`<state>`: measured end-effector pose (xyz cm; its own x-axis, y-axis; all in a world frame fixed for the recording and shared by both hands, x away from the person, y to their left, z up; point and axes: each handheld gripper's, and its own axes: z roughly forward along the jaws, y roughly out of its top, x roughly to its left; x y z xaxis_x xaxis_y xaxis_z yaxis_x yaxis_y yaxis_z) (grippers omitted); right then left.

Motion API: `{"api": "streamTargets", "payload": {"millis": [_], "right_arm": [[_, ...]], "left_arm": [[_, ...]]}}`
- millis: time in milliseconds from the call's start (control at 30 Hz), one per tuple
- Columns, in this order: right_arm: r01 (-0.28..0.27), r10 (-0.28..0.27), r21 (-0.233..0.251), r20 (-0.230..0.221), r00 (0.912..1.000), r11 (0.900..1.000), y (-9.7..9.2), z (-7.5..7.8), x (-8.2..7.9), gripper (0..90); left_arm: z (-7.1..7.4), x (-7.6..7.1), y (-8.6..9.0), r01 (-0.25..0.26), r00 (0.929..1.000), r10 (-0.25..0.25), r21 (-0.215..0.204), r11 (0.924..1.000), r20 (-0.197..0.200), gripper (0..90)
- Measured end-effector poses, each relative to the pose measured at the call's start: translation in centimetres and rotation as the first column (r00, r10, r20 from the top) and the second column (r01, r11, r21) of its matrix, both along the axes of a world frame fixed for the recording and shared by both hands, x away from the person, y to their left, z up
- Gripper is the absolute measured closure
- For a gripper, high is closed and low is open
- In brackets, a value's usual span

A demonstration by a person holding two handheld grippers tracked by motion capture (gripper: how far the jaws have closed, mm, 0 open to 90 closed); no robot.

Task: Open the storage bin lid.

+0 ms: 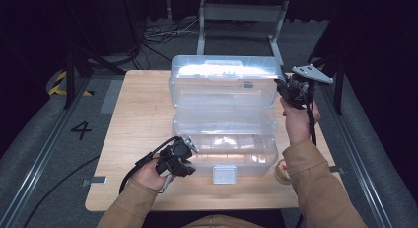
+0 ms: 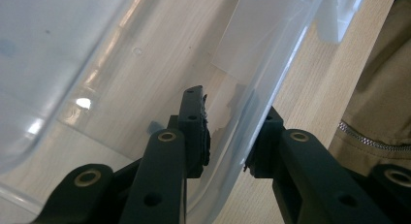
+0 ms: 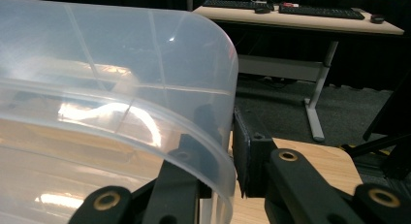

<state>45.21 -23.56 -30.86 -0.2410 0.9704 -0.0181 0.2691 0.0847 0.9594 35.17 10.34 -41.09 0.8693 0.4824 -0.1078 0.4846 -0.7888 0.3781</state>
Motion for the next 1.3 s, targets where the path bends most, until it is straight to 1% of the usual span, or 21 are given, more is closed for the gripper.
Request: {"api": "streamTargets", "payload": {"millis": [133,167,300,467,500,633,733,833,1000,1067,1133,1200,1267,1300], "right_arm": [[0.008,-0.008,0.0,-0.004,1.0,1.0,0.0,-0.1,0.4,81.8],[0.011,-0.011,0.002,-0.007,0.9999,0.9999,0.1,-0.1,0.5,82.1],[0.024,-0.024,-0.004,-0.023,0.9994,0.9997,0.2,0.1,1.1,82.9],[0.028,-0.028,-0.003,-0.036,0.9989,0.9996,0.3,0.2,1.8,83.1],[0.027,-0.027,-0.003,-0.038,0.9989,0.9996,0.3,0.2,2.1,83.2],[0.028,-0.028,-0.001,-0.051,0.9983,0.9996,0.2,0.2,2.8,83.2],[0.028,-0.028,-0.003,-0.055,0.9981,0.9996,0.3,0.2,3.3,83.1],[0.023,-0.023,0.0,-0.071,0.9972,0.9997,0.2,0.3,3.9,83.0],[0.015,-0.016,-0.005,-0.097,0.9952,0.9999,0.2,0.4,4.8,82.7],[0.008,-0.009,-0.006,-0.097,0.9953,0.9999,0.1,0.4,5.1,82.6],[0.008,-0.008,-0.002,-0.104,0.9946,1.0,0.1,0.3,5.5,82.6],[0.011,-0.012,-0.008,-0.114,0.9934,0.9999,0.1,0.4,5.9,82.6],[0.012,-0.014,-0.016,-0.124,0.9921,0.9998,0.2,0.4,6.3,82.6],[0.011,-0.012,-0.012,-0.131,0.9913,0.9999,0.2,0.4,6.6,82.6]], "left_arm": [[0.0,-0.1,0.1,0.003,1.0,-0.003,-0.004,1.0,0.006,73.3],[-0.1,0.0,0.1,0.013,0.9998,-0.012,-0.01,0.9999,0.015,73.4],[-0.1,-0.2,0.2,0.013,0.9996,-0.012,-0.02,0.9997,0.025,73.5],[-0.2,-0.2,0.3,0.002,0.9998,-0.001,-0.028,0.9996,0.022,73.1],[-0.2,-0.2,0.3,-0.001,0.9998,0.002,-0.036,0.9993,0.018,73.0],[-0.2,-0.2,0.4,-0.01,0.9999,0.01,-0.038,0.9992,0.014,72.7],[-0.2,-0.2,0.4,-0.009,0.9998,0.01,-0.048,0.9988,0.015,72.6],[-0.3,-0.1,0.5,0.003,0.9997,-0.001,-0.064,0.998,0.022,72.7],[-0.3,-0.2,0.6,-0.003,0.9997,0.005,-0.07,0.9976,0.024,72.7],[-0.4,-0.3,0.6,0.002,0.9995,0.001,-0.074,0.9972,0.03,72.8],[-0.4,-0.4,0.6,0.007,0.9993,-0.005,-0.071,0.9975,0.036,72.8],[-0.4,-0.4,0.6,0.01,0.999,-0.007,-0.07,0.9975,0.043,72.7],[-0.4,-0.4,0.5,0.011,0.999,-0.008,-0.066,0.9977,0.045,72.6],[-0.4,-0.4,0.5,0.01,0.9989,-0.008,-0.066,0.9978,0.045,72.6]]}}
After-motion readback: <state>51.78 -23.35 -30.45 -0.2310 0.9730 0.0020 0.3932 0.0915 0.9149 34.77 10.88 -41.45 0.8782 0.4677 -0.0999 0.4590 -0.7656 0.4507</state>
